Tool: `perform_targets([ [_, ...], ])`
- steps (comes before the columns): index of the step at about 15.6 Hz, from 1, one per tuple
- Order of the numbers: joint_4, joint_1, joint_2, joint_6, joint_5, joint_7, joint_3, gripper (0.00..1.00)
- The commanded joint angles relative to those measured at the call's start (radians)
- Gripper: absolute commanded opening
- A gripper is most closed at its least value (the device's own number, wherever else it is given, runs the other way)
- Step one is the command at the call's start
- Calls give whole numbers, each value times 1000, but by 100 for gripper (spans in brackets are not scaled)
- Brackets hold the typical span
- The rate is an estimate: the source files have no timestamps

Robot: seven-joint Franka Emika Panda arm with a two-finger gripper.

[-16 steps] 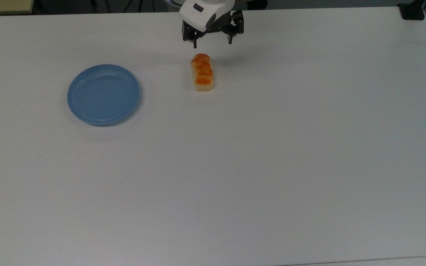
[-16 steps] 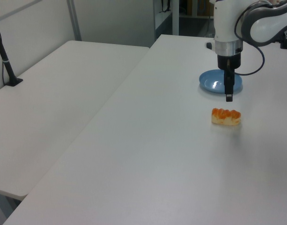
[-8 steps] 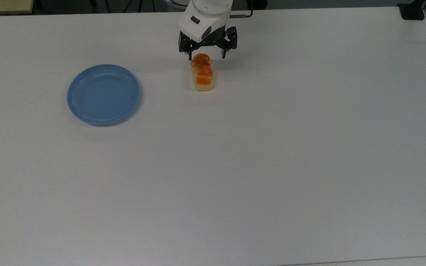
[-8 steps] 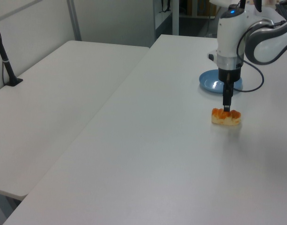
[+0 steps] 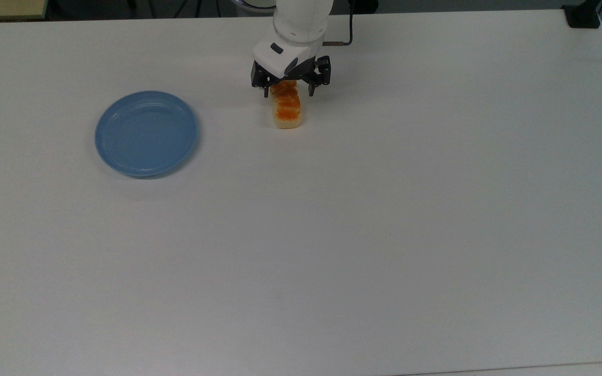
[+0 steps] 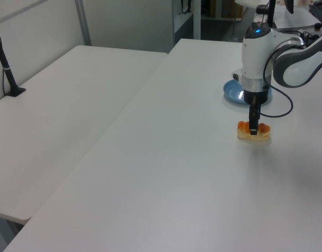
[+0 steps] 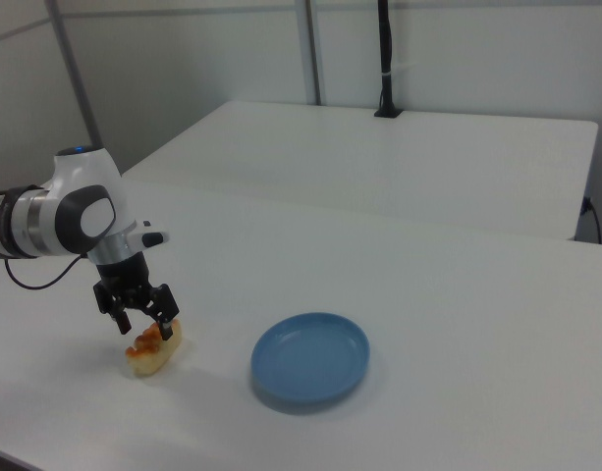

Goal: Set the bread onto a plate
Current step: 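Close the gripper on the bread roll, then lift the bread roll and carry it over the blue plate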

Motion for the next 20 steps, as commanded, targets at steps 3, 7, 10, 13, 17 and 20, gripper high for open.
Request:
perform_targets([
  [3,-20,-6,41,81,-80,84,2,97],
  [7,-17,2,42,71,-97,118,1,53],
  [10,-3,2,22,51,-97,153,2,44],
  [13,14,-4,6,17,-97,153,2,43],
  [17,93,-38,-23,-83,-87,135,-1,43],
  [20,210,-90,-14,-120,-45,101,-10,43],
])
